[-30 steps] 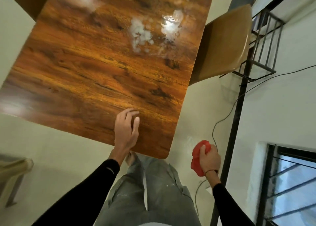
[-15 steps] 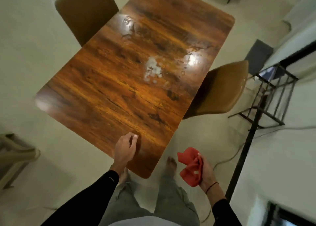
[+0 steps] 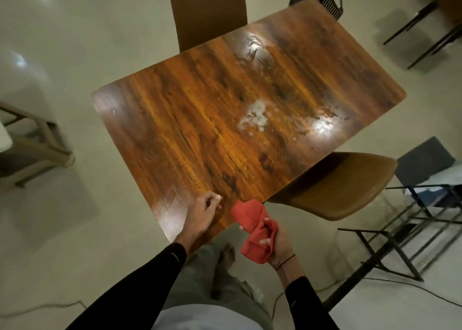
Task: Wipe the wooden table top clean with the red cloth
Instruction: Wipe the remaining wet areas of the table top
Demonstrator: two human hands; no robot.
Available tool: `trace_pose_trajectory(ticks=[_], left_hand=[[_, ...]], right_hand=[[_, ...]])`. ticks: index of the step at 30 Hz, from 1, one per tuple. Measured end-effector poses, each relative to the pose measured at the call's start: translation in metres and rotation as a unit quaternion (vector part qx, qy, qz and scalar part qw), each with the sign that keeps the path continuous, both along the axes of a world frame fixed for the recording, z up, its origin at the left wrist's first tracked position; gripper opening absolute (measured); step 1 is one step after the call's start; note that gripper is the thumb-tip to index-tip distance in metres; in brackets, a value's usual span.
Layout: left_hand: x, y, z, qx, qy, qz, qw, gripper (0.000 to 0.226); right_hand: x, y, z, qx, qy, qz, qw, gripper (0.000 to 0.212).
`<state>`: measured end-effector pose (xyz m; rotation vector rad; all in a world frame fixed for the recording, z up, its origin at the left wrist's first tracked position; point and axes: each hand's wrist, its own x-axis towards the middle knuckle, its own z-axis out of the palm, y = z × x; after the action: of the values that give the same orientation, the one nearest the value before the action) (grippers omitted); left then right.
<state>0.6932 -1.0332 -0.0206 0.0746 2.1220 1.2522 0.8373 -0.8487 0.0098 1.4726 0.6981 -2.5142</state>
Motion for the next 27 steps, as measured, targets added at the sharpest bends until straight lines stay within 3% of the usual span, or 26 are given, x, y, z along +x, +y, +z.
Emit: trace_pose_trajectory(ticks=[3, 7, 11, 14, 18, 20, 23, 27], left_hand=[[-0.015, -0.006, -0.008, -0.017, 0.013, 0.020, 1.000, 0.021], [-0.032, -0.011, -0.012, -0.045, 0.022, 0.049, 0.998, 0.019], [-0.042, -0.009, -0.015, -0.054, 0.030, 0.063, 0.996, 0.020], [-0.044, -0.006, -0.017, -0.061, 0.048, 0.100, 0.992, 0.020], [-0.042, 0.012, -0.022, -0.084, 0.085, 0.125, 0.985, 0.019], [-0.039, 0.027, -0.027, -0.112, 0.089, 0.126, 0.982, 0.023], [-0.036, 0.059, -0.033, -0.141, 0.095, 0.151, 0.974, 0.028], [-0.034, 0.110, -0.040, -0.165, 0.103, 0.227, 0.954, 0.030]], right_hand=[[-0.020, 0.005, -0.006, 0.012, -0.006, 0.014, 1.000, 0.061], [-0.049, 0.017, -0.001, 0.102, 0.043, 0.091, 0.990, 0.096], [-0.076, 0.033, 0.000, 0.253, 0.078, 0.172, 0.949, 0.088], [-0.097, 0.043, -0.002, 0.438, 0.119, 0.326, 0.829, 0.088], [-0.125, 0.074, -0.026, 0.559, 0.175, 0.561, 0.585, 0.093], [-0.136, 0.088, -0.038, 0.589, 0.185, 0.621, 0.482, 0.092], [-0.152, 0.113, -0.058, 0.623, 0.186, 0.657, 0.381, 0.089], [-0.174, 0.155, -0.075, 0.661, 0.137, 0.671, 0.306, 0.089]])
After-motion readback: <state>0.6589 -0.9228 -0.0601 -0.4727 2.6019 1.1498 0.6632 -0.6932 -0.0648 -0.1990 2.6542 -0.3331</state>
